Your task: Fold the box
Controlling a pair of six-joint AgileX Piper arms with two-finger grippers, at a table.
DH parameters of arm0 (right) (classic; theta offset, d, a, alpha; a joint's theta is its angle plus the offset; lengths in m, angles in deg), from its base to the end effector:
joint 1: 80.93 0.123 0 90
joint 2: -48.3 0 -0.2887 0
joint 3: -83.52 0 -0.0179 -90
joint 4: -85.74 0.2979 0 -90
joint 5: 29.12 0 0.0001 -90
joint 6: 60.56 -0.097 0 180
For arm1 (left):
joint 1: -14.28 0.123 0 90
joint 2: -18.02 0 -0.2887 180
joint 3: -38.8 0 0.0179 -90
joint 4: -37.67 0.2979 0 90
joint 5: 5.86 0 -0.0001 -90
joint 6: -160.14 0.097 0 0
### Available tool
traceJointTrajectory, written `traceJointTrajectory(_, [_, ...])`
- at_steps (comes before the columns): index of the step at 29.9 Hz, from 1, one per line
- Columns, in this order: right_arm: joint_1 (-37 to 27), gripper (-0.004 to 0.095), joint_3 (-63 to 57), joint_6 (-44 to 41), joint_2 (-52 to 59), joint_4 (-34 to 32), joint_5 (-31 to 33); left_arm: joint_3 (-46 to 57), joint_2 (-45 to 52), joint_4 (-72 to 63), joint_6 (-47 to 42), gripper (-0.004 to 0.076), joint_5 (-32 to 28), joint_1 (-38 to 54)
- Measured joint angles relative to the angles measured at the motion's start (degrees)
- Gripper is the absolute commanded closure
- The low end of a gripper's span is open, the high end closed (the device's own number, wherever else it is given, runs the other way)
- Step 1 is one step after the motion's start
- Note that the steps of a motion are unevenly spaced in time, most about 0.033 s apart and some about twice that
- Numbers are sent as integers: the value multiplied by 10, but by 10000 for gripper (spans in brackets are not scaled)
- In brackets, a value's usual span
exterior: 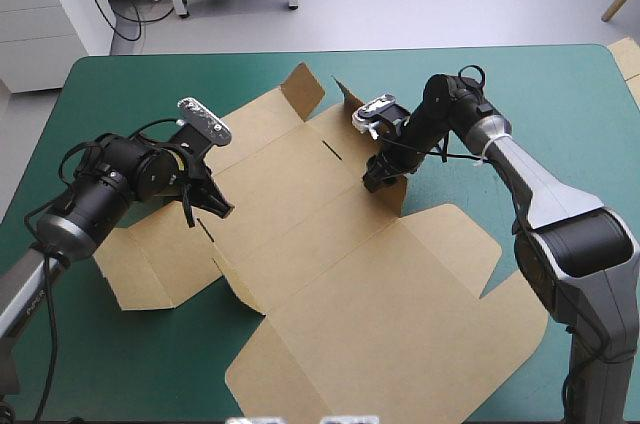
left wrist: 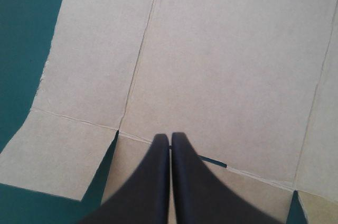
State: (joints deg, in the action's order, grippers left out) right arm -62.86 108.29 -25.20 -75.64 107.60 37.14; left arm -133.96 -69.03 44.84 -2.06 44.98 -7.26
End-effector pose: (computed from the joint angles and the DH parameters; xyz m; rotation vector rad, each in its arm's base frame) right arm 0.4494 0.1814 0.2451 -1.1198 2.5681 0.4626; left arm 0.3187 -0.1157 0.3278 0.9083 2.3585 0.1282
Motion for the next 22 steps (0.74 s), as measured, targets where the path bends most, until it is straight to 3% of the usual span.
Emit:
traceJointTrajectory(6, [0,564,0,-5,-3,-20,0,0,0,0,0,731,0,0])
traceJointTrajectory(14, [0,923,0,-8,-14,-20,6,0,0,0,0,731,-3,0])
traceJointTrajectory(22, [0,928,4,-9,-22,-18,9,0,0,0,0,731,-14,0])
